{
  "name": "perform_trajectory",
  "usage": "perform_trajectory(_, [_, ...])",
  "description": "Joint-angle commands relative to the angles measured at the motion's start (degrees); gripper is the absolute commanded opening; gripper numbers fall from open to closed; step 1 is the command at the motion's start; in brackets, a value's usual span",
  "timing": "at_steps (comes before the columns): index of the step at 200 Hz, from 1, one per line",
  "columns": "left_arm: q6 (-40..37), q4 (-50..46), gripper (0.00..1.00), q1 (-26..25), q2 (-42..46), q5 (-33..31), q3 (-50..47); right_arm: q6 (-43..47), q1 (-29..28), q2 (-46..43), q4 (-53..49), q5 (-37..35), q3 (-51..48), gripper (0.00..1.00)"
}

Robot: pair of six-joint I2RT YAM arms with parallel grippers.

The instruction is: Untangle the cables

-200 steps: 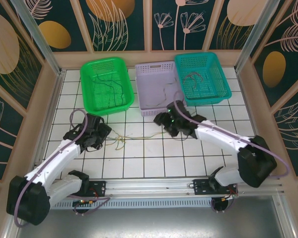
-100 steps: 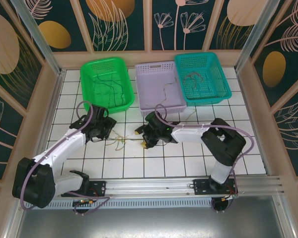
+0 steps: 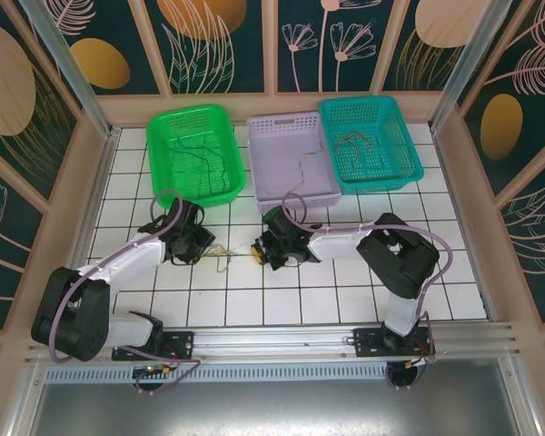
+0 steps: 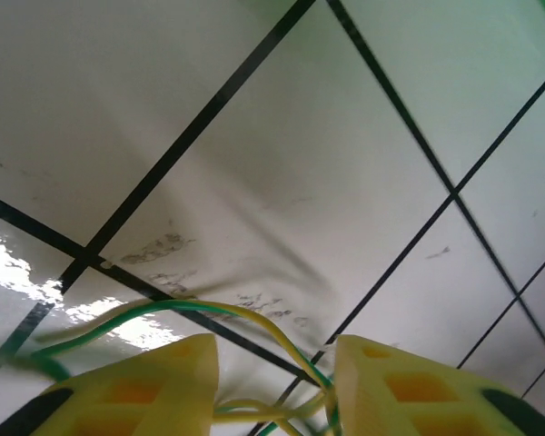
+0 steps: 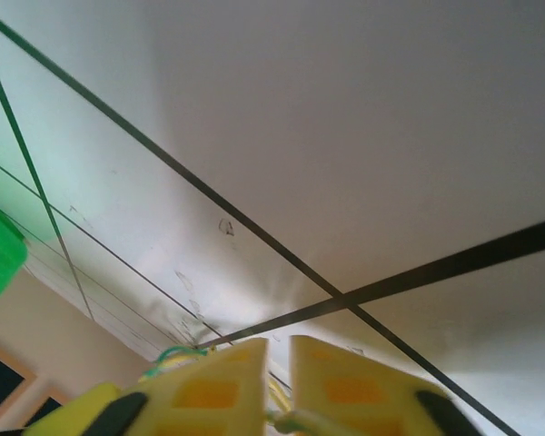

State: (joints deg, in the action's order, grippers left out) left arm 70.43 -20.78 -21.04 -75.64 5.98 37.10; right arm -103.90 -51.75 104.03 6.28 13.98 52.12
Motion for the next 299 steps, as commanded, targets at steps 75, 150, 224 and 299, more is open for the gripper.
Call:
perform_trajectory(75, [3.2, 2.7, 0.0, -0.6, 6.2, 2.5, 3.6, 6.2, 0.2, -6.7, -6.8, -2.2, 3.0, 0.0])
perform_trajectory(150, [15.9, 8.9, 0.0, -1.1, 9.9, 9.7, 11.5, 9.9, 1.6, -5.9, -9.6, -1.9, 5.3, 0.0])
perform_trajectory(224, [18.1, 8.2, 0.0, 0.1, 8.9, 9.9, 24.6, 14.5, 3.6, -8.2, -11.8, -4.1, -2.1, 0.0])
perform_trajectory(299, [2.7, -9.4, 0.0, 4.9, 4.8, 4.3, 40.7, 19.6, 8.0, -16.7, -16.1, -8.6, -12.0, 0.0])
